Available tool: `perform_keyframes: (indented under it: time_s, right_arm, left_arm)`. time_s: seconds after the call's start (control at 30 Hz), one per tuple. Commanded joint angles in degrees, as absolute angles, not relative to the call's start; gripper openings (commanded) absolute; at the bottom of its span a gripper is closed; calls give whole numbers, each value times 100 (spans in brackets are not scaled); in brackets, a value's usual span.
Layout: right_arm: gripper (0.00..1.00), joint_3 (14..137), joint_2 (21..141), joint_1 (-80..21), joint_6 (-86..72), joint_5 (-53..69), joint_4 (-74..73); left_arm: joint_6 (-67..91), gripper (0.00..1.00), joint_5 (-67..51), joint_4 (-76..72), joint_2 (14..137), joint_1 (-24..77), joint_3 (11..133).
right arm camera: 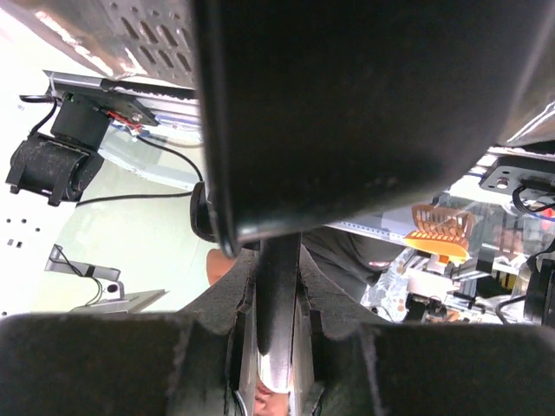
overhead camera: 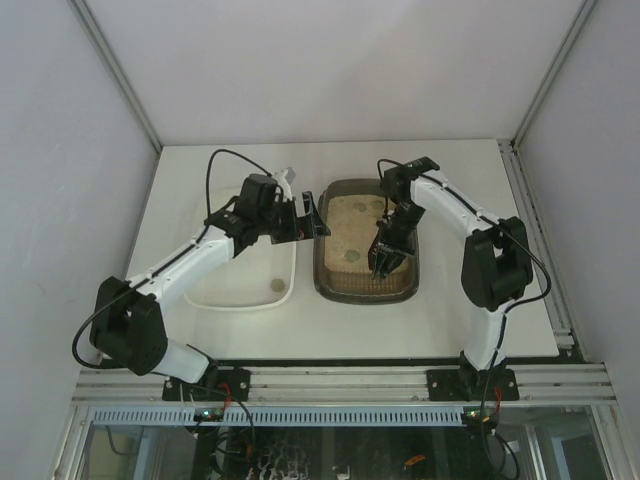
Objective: Clean the litter box
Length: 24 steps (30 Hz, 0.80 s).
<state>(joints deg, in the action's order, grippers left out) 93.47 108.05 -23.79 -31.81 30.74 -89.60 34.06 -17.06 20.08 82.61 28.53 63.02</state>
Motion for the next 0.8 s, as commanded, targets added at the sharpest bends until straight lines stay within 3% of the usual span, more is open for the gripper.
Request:
perform_keyframes:
  time_s: [0.0, 0.77]
  right_arm:
    - [0, 9593, 10861, -2271, -3207, 3217, -9151]
    - [0, 10112, 11940, -2391, -3134, 4902, -8770]
  left_arm:
    - [3423, 100, -1828, 1516, 8253, 2909, 6187]
    - [3437, 100, -1917, 1440, 8449, 2909, 6021]
